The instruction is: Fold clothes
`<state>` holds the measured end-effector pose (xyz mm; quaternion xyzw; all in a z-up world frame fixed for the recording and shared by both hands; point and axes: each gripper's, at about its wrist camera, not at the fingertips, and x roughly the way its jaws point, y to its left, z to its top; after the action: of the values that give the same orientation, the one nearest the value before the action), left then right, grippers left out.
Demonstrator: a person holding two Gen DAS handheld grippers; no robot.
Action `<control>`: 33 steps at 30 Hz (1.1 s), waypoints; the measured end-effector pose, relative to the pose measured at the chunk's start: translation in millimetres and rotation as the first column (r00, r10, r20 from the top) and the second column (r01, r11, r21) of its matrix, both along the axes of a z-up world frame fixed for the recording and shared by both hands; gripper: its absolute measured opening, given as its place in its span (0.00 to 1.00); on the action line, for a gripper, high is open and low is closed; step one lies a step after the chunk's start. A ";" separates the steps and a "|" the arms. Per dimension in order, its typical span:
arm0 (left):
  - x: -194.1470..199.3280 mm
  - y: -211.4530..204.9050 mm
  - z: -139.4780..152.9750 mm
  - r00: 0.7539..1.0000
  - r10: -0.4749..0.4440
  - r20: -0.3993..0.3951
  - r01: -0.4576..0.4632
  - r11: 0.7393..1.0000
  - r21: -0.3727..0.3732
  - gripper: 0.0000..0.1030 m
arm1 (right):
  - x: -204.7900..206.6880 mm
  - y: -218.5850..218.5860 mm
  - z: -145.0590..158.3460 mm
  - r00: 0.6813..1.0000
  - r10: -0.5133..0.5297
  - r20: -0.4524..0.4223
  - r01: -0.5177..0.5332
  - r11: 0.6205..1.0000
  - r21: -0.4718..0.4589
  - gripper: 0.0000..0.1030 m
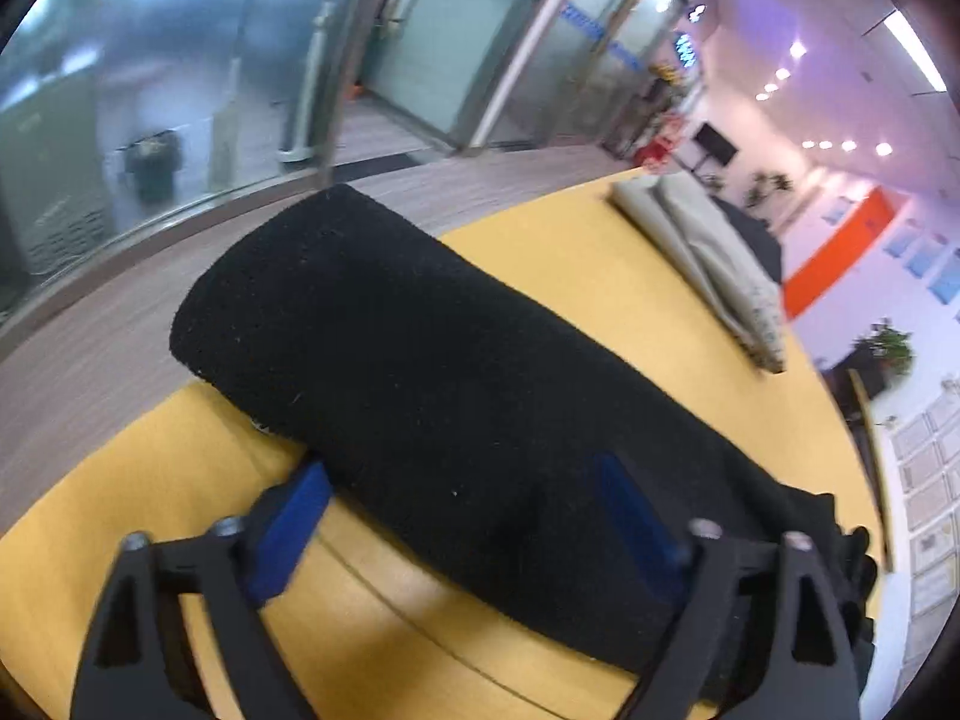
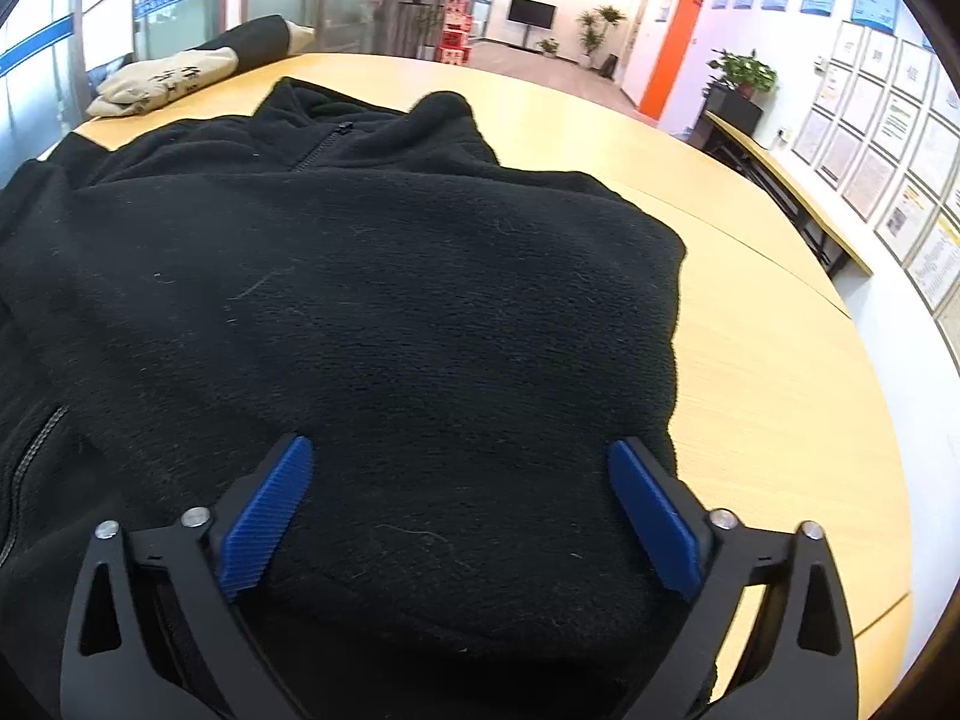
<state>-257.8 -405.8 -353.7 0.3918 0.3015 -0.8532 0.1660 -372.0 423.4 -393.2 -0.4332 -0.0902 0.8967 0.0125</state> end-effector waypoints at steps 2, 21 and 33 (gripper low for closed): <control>3.2 -7.6 -3.2 1.000 -0.005 -0.023 0.005 0.999 0.033 0.35 | -1.1 0.5 -0.5 1.000 -0.004 0.002 0.004 1.000 -0.005 0.99; 2.8 138.0 159.5 0.879 -0.231 -0.418 0.292 0.952 0.087 0.05 | 4.6 3.0 1.9 1.000 0.010 -0.009 -0.010 0.999 -0.032 0.98; 15.1 548.2 161.0 0.562 -0.727 -0.394 0.803 0.594 0.049 0.05 | 92.4 33.6 125.2 0.936 0.011 -0.351 -0.123 0.947 -0.298 0.98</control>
<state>-242.7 142.4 -192.7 0.3493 0.2170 -0.8529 -0.3217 -279.7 457.0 -268.1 -0.2626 0.0427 0.9613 -0.0720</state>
